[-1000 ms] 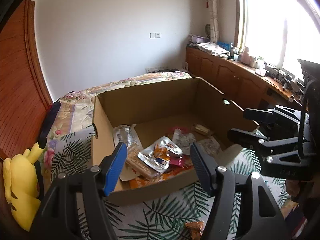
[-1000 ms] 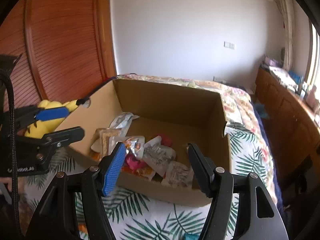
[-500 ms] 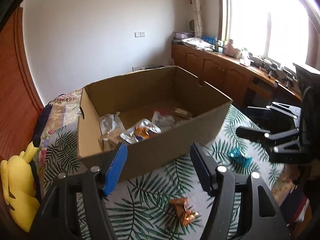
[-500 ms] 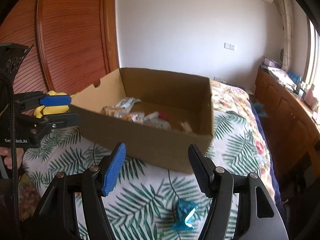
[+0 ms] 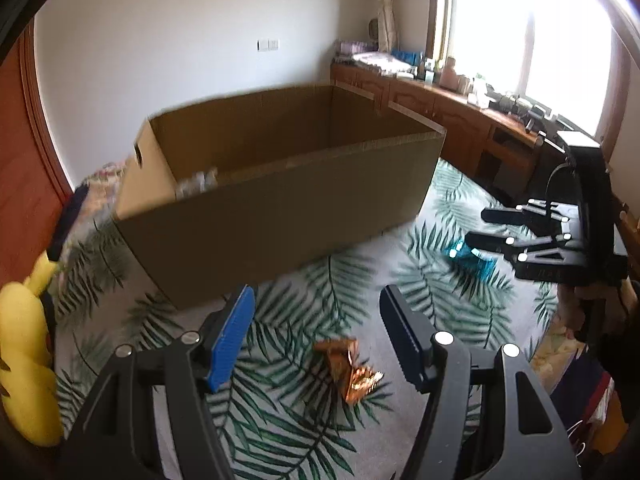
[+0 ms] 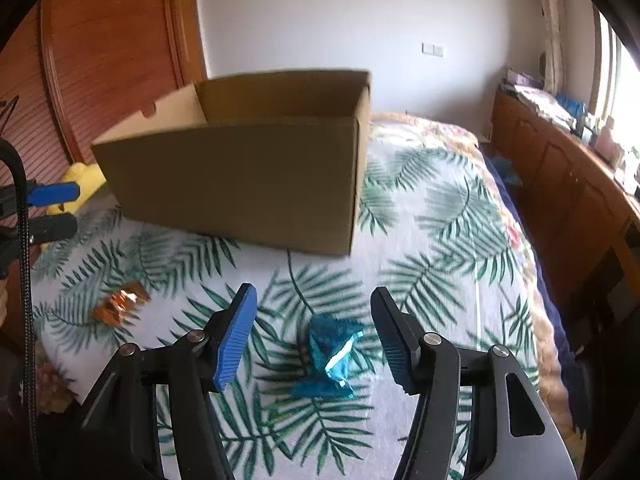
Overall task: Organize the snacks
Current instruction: 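Move the left tool to the copper foil candy while the right tool approaches the teal foil candy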
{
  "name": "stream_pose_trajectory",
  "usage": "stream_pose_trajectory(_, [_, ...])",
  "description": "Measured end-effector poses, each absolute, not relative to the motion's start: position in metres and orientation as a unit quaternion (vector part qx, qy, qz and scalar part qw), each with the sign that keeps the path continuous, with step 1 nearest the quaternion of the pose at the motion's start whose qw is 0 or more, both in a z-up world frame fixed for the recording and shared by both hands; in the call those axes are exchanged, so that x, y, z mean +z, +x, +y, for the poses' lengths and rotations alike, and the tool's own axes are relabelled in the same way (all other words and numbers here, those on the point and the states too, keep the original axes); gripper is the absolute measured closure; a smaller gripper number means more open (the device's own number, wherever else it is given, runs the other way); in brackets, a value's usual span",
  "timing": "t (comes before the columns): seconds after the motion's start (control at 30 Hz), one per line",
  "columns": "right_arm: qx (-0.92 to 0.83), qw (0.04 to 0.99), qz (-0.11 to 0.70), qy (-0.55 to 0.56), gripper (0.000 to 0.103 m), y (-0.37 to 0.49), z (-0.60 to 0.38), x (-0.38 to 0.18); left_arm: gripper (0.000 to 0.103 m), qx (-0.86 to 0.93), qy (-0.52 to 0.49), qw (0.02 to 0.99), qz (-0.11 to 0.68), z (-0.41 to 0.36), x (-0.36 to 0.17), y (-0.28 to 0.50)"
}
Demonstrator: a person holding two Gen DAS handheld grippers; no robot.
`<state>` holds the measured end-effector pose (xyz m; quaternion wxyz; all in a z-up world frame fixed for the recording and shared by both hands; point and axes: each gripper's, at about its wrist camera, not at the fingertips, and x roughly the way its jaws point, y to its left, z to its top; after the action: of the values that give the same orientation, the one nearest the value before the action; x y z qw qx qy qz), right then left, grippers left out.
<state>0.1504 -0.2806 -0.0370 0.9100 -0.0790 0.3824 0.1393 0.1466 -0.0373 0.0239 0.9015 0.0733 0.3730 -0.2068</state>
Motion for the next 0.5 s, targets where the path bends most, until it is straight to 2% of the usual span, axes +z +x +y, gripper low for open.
stream_pose_trajectory(0.5, [0.127,0.898,0.413,-0.082,0.049,0.153,-0.291,-0.073,0.037,-0.2,0.057,0.88,0.426,-0.038,-0.03,0.149])
